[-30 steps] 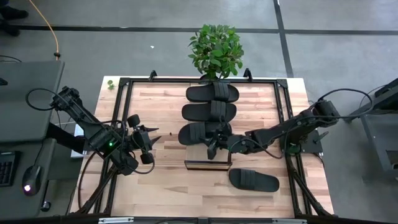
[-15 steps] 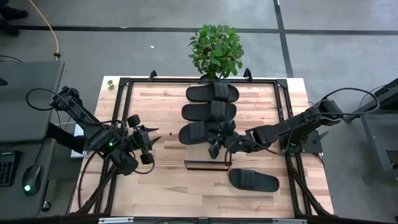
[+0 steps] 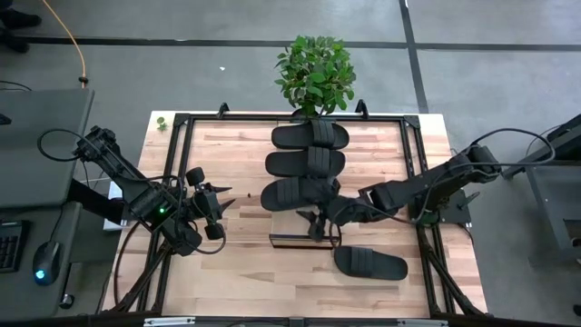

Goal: Pick and place slides into the shelf
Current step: Put the top slide on the shelf

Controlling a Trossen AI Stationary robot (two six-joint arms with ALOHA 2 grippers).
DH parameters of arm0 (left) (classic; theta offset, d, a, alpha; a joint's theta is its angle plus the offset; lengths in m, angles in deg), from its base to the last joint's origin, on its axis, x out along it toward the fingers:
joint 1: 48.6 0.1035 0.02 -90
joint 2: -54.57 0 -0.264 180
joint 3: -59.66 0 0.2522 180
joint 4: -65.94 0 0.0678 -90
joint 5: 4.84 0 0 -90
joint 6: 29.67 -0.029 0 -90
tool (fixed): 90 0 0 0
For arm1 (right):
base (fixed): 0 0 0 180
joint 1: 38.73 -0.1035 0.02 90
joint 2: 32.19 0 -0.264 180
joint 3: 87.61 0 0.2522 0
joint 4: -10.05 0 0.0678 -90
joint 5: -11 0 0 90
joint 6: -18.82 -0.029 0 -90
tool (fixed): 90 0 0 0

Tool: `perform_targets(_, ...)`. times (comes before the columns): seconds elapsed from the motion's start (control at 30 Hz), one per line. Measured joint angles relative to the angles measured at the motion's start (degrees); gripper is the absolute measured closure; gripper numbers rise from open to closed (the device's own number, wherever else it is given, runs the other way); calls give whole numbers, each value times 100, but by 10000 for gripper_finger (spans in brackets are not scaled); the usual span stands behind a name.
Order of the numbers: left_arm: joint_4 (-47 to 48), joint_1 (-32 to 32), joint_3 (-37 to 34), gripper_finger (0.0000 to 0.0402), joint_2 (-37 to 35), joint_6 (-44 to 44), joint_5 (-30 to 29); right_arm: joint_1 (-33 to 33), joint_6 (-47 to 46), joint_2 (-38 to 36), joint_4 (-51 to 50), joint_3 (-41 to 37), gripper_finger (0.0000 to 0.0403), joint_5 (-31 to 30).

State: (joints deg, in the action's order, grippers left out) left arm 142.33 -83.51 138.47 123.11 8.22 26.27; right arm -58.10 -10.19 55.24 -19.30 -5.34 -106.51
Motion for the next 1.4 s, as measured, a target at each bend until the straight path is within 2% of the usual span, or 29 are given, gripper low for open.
perform_targets(0.1,0,2,0,268,0,0,0,-71,99,1,79,0,219,260)
perform_targets(0.27,0,2,0,268,0,0,-2,-138,245,58,125,2,219,273)
perform_targets(0.57,-13,1,0,268,0,0,-4,1,686,660,816,2,219,896)
perform_targets(0.8,-12,2,-1,268,0,-2,-2,171,704,763,797,2,219,707)
perform_targets(1.2,-11,2,-2,268,2,-2,-4,174,1001,761,258,2,219,-529)
perform_targets(1.4,-11,0,0,268,0,-2,-2,168,1006,761,149,2,219,-631)
